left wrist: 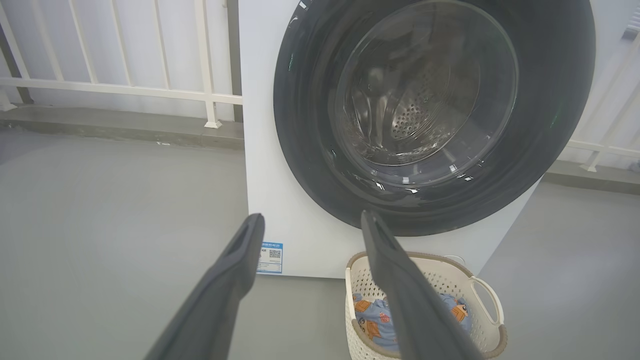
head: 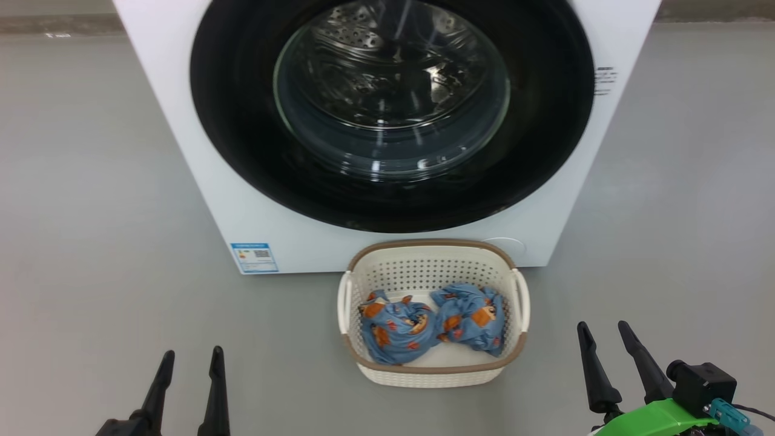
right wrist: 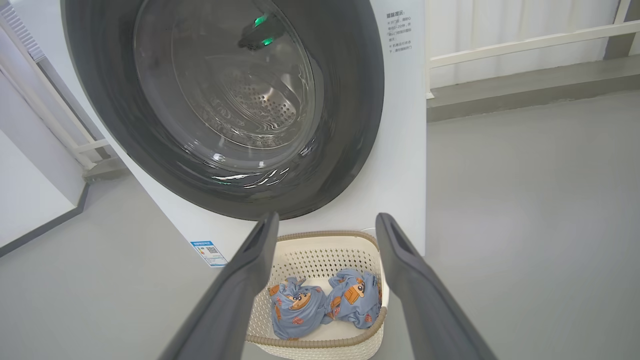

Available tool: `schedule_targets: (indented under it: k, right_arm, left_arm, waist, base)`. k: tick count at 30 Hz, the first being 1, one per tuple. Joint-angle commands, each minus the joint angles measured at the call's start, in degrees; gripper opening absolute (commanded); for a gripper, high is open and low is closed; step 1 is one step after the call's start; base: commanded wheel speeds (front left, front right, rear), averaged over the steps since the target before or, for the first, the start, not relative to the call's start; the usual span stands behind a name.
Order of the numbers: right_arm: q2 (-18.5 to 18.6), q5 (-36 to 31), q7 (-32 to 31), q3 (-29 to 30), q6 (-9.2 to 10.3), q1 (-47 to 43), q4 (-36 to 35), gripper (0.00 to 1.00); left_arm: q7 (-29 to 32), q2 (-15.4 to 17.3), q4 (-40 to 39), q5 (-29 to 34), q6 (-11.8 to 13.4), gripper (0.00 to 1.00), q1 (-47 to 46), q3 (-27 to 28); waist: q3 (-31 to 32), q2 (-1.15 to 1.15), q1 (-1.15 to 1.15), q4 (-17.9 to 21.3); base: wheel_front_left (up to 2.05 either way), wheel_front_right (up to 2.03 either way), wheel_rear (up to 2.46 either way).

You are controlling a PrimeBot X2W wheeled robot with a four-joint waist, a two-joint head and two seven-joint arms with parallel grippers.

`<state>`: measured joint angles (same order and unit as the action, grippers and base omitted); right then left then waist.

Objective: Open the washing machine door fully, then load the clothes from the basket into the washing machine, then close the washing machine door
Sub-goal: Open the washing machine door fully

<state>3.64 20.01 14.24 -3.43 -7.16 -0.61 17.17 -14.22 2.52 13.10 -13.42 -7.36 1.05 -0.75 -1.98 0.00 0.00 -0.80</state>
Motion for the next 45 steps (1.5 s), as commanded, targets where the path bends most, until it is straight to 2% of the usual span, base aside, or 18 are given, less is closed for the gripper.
schedule_targets:
  k: [1, 14, 17, 23, 43, 44, 45]
  right_arm:
    - [0.57, -0.8, 0.75, -1.03, -0.33, 1.15, -1.5, 1.0]
    - [0.52, -0.89, 0.75, -0.98, -0.33, 1.86, -1.57, 1.0]
    - [0.51, -0.92, 0.75, -0.95, -0.33, 1.86, -1.55, 1.0]
    - [0.45, -0.92, 0.75, -1.06, -0.33, 1.64, -1.51, 1.0]
    - [0.23, 0.09, 0.76, -0.49, -0.33, 1.46, -1.33, 1.0]
    - [0.12, 0.6, 0.76, -0.31, -0.33, 1.56, -1.36, 0.88]
    - [-0.02, 1.34, 0.76, -0.16, -0.33, 1.71, -1.37, 0.33]
  left_arm:
    - [-0.78, 0.37, -1.02, 0.92, -0.13, 1.0, -2.35, 1.77]
    - [-0.78, 0.36, -1.07, 0.54, -0.13, 1.0, -3.14, 1.64]
    - [-0.78, 0.36, -1.38, -3.27, -0.13, 1.0, -3.24, 0.3]
    - [-0.78, 0.56, -0.42, -3.01, -0.13, 1.0, -3.26, -1.06]
    - [-0.78, 0.67, 0.74, -3.53, -0.13, 1.0, -2.48, -2.07]
    - [-0.78, 0.65, 0.78, -3.59, -0.13, 1.0, -2.37, -2.1]
    - [-0.78, 0.63, 0.83, -3.65, -0.13, 1.0, -2.29, -2.1]
  waist:
    - [-0.07, 0.0, 0.0, 0.01]
    - [-1.18, 0.0, 0.0, 0.43]
    - [-1.12, 0.0, 0.0, 0.49]
    - [-0.77, 0.0, 0.0, 0.53]
    - [0.98, 0.0, 0.0, -0.3]
    - [1.08, 0.0, 0.0, -0.35]
    - [1.15, 0.0, 0.0, -0.38]
  base:
    - [1.19, 1.19, -2.37]
    - [1.23, 1.23, -2.46]
    - [1.2, 1.2, -2.39]
    - [0.86, 0.86, -1.73]
    - [0.13, 0.13, -0.26]
    - [0.0, 0.0, 0.0]
    - [0.0, 0.0, 0.0]
